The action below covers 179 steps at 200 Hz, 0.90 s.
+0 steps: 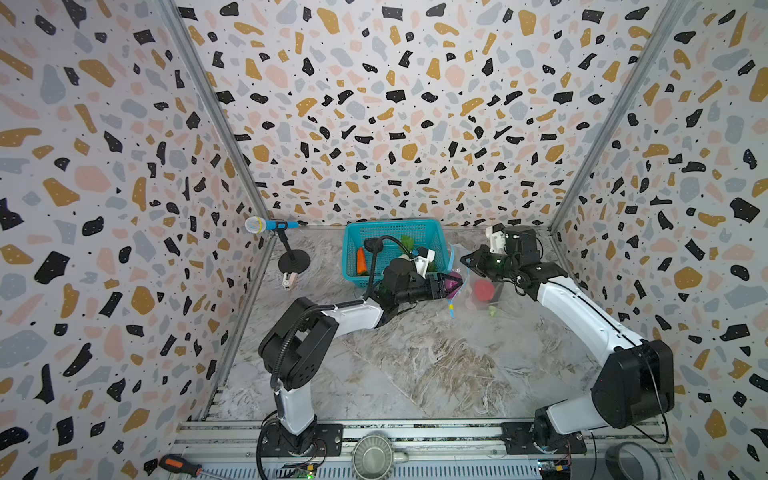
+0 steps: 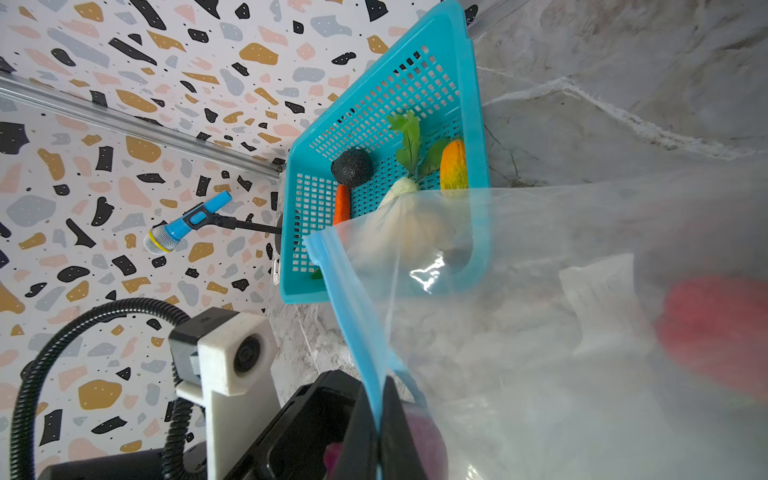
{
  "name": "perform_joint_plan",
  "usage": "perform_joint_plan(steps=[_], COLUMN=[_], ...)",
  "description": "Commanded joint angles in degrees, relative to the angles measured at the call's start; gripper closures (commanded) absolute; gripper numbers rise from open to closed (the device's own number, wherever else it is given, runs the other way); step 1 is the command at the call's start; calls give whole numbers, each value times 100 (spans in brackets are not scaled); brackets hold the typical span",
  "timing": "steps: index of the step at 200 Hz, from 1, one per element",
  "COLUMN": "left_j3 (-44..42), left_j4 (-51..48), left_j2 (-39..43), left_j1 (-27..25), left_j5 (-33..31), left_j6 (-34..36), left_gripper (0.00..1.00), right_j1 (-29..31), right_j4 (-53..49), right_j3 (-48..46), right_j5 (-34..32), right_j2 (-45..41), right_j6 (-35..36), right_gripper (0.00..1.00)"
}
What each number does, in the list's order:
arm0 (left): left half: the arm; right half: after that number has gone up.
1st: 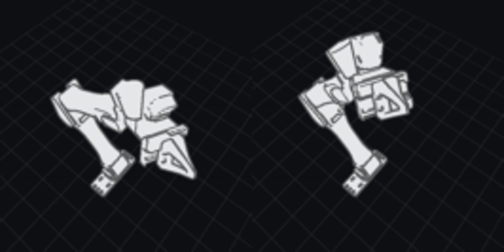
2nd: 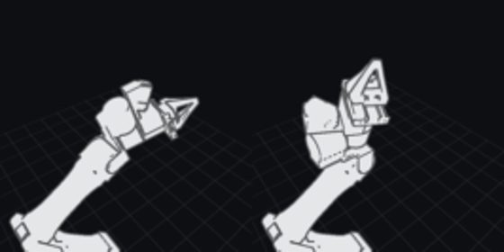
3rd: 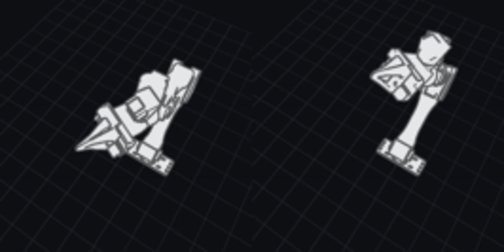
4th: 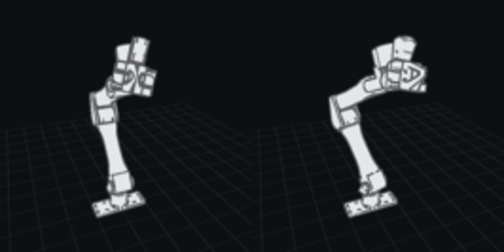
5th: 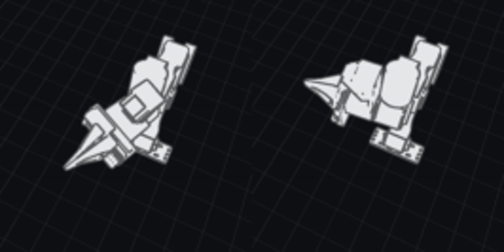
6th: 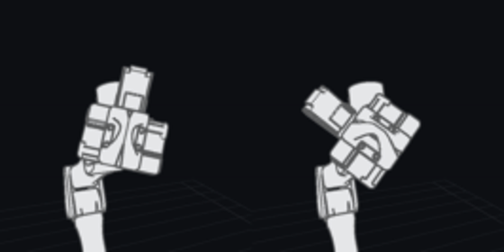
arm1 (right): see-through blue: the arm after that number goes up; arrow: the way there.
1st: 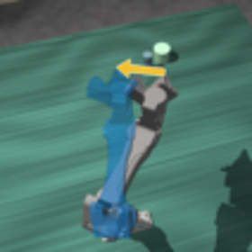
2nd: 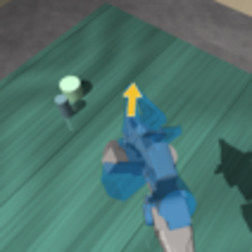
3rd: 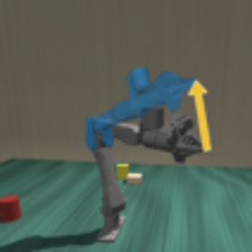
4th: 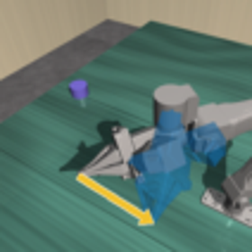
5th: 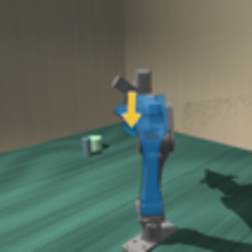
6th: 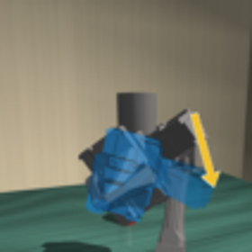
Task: Place the food in the zip-top bag and seal the zipper
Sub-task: 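Lower the purple onion into the bag mouth held by the right gripper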
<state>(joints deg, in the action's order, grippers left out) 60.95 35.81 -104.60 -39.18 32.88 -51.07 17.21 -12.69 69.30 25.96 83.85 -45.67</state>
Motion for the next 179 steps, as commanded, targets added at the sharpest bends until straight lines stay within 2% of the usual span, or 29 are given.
perform_joint_plan(steps=[1, 32, 90, 179], left_j3=[203, 217, 293, 824], left_j4=[-100, -154, -234, -1479], left_j2=[132, 115, 149, 180], left_j1=[7, 7, -2, -45], left_j5=[-95, -110, -149, -652], left_j6=[265, 301, 338, 591], left_gripper=[48, 44, 28, 29], right_j1=[34, 45, 72, 107], right_j4=[201, 207, 223, 218], right_j3=[132, 123, 132, 179], right_j5=[68, 72, 59, 59], right_j2=[-145, -132, -114, -123], right_j6=[-36, -38, -46, -53], right_gripper=[100, 100, 100, 100])
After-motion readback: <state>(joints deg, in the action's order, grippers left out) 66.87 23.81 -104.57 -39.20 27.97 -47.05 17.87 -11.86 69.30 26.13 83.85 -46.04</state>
